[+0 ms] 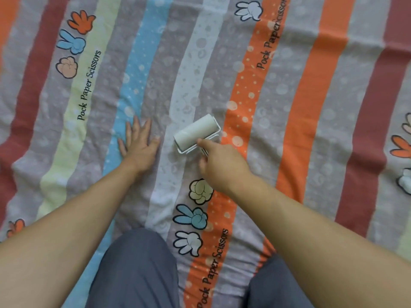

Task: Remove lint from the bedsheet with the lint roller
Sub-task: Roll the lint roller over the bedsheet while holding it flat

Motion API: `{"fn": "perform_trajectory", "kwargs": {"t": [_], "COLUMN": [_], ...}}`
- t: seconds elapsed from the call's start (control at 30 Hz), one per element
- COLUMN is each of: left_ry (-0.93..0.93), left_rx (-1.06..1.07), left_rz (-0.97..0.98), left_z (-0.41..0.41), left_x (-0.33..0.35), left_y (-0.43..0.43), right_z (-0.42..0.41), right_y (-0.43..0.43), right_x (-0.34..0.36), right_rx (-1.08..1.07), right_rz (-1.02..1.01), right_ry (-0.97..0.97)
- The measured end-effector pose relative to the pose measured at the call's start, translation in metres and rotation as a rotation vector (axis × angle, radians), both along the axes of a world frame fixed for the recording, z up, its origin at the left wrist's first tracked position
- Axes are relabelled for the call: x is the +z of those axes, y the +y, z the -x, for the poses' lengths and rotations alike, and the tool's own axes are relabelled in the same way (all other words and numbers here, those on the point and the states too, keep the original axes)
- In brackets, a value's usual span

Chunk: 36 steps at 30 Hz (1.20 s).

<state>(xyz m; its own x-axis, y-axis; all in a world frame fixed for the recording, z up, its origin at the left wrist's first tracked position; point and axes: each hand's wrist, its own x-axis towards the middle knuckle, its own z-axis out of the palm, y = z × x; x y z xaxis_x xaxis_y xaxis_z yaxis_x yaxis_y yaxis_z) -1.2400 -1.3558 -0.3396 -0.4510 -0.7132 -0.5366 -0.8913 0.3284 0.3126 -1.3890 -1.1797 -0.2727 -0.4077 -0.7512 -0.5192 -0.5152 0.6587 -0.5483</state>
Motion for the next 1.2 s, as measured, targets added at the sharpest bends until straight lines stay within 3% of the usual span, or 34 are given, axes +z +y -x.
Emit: {"fn": "perform_trajectory", "kwargs": {"t": [0.3, 0.53, 0.7, 0.83, 0.97, 1.1, 1.2], "left_ry": [-0.088, -0.067, 0.028, 0.167, 0.220, 0.288, 0.241], "left_rx": [0.051, 0.050, -0.017, -0.092, -0.061, -0.024, -0.076], "left_rz": [-0.016, -0.096, -0.123, -0.159, -0.161, -0.161, -0.151], "left_z": [0.040, 0.038, 0.043, 0.053, 0.057, 0.054, 0.055], "left_x": [0.025, 0.037, 0.043, 0.037, 0.011, -0.006, -0.008], "left_y": [0.084, 0.121, 0.123, 0.119, 0.122, 0.120, 0.119], "right_z": [-0.027, -0.020, 0.005, 0.037, 0.052, 0.056, 0.048], "right_y": [0.134, 0.185, 0.179, 0.141, 0.085, 0.068, 0.086], "right_x": [0.006, 0.032, 0.069, 0.094, 0.058, 0.013, 0.011], "right_rx": [0.077, 0.138, 0.132, 0.081, -0.017, -0.022, -0.078], "right_rz": [-0.108, -0.263, -0.311, -0.208, -0.066, -0.164, -0.194], "right_ry": [-0.091, -0.124, -0.194, -0.129, 0.065, 0.131, 0.112]}}
